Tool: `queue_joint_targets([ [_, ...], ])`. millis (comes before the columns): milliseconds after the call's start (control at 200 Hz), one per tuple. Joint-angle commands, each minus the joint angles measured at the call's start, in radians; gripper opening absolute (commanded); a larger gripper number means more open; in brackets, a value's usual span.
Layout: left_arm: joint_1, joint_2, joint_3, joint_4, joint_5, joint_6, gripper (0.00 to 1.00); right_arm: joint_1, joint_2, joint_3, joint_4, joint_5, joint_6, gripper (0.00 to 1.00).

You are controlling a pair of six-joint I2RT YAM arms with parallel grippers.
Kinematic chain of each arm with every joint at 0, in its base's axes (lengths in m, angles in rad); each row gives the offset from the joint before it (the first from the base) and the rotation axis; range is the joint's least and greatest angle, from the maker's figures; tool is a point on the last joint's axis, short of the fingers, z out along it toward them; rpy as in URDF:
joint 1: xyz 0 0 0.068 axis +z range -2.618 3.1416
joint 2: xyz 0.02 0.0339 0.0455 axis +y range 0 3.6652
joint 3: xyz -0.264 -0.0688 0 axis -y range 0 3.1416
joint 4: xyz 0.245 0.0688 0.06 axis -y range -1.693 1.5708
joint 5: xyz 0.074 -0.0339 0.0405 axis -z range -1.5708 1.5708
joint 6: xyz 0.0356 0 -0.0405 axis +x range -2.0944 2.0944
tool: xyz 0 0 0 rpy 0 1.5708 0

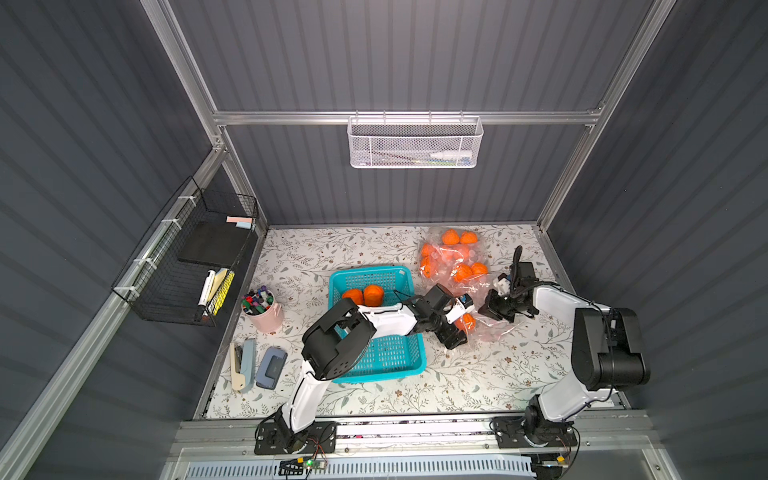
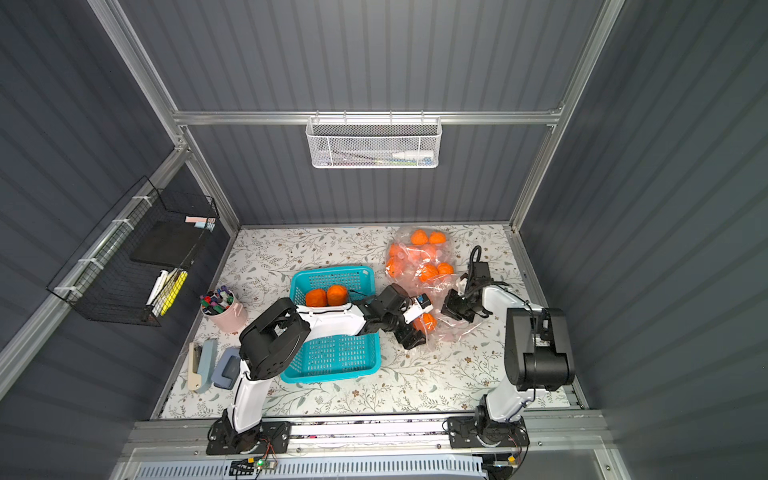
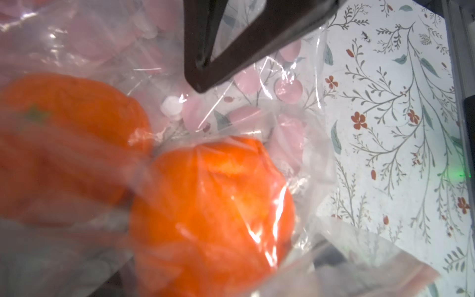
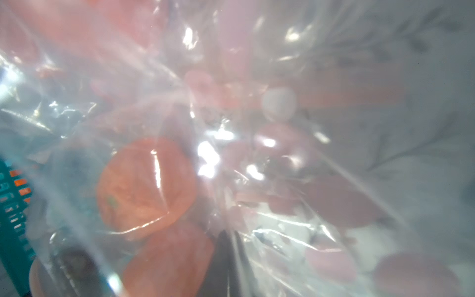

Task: Open the zip-top bag and take out the orange
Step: Adjust the zipper food storage bag at the center of the board.

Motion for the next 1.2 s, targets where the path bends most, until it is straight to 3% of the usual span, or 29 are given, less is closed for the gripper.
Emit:
queue_joint_targets([
  [0, -0.003, -0.067, -0.034, -0.112, -0.004, 0.071, 0.88, -0.003, -0.014, 0.008, -0.064, 0.092, -0.018, 0.08],
  [180, -0.003, -0.058, -0.041, -0.13, -0.016, 0.086, 0.74, -0.008, -0.077, 0.002, -0.052, 0.093, -0.018, 0.1],
  [270, -0.003, -0.052, -0.046, -0.106, -0.029, 0.073, 0.67, -0.007, -0.16, -0.018, -0.007, 0.106, -0.011, 0.31],
  [345, -0.003, -0.045, -0.046, -0.093, -0.051, 0.065, 0.59, -0.009, -0.216, -0.007, -0.02, 0.218, -0.011, 0.48],
  [455, -0.003, -0.035, -0.041, -0.08, -0.088, 0.054, 0.51, -0.012, -0.274, 0.002, -0.047, 0.354, -0.008, 0.62],
  [635, -0.003, -0.029, -0.05, -0.072, -0.097, 0.049, 0.48, -0.017, -0.256, 0.033, -0.068, 0.555, -0.054, 0.81],
  [710, -0.003, -0.024, -0.049, -0.077, -0.105, 0.048, 0.48, -0.021, -0.189, 0.079, -0.103, 0.529, -0.074, 0.82],
  [865, -0.003, -0.027, -0.054, -0.083, -0.107, 0.048, 0.48, -0.02, -0.036, 0.161, -0.14, 0.349, -0.125, 0.82],
  [980, -0.003, -0.031, -0.055, -0.089, -0.108, 0.049, 0.48, -0.02, 0.033, 0.189, -0.167, 0.327, -0.137, 0.78],
  [1106, -0.003, -0.025, -0.055, -0.092, -0.106, 0.05, 0.48, -0.02, 0.046, 0.184, -0.165, 0.288, -0.148, 0.59],
  [1196, -0.003, -0.019, -0.055, -0.091, -0.106, 0.046, 0.48, -0.021, 0.02, 0.184, -0.174, 0.274, -0.149, 0.32],
])
